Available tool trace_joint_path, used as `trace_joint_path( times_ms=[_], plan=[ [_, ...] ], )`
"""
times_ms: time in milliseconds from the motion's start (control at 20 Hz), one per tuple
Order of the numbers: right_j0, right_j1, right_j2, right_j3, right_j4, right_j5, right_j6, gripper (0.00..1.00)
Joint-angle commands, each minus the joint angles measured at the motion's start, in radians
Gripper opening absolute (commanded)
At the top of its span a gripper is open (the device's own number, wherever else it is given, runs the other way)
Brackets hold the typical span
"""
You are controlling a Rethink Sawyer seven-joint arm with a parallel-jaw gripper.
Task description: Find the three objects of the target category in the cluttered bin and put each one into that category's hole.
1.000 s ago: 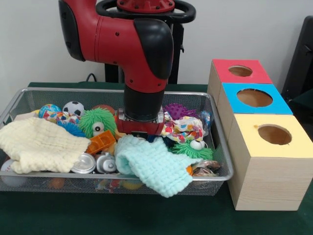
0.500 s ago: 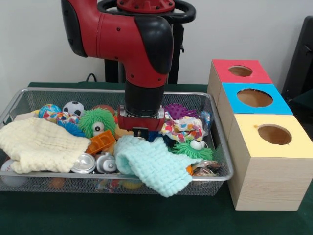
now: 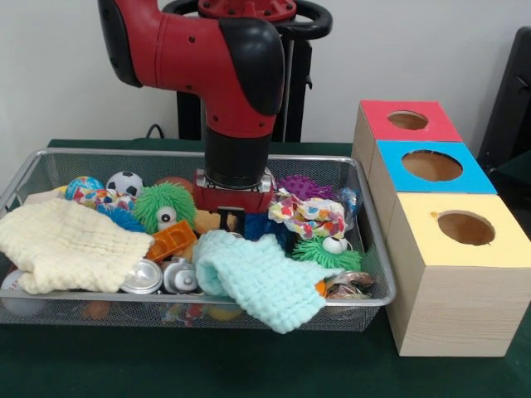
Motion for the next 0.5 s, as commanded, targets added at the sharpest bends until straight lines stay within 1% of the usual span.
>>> trace_joint_path(
  times_ms=[50,500],
  plan=[
    [-0.030,-0.007,0.057,0.117,-0.005,-0.059,0.155,0.00],
    [-0.026,-0.012,0.046,0.144,0.002,-0.091,0.167,0.00]
  ],
)
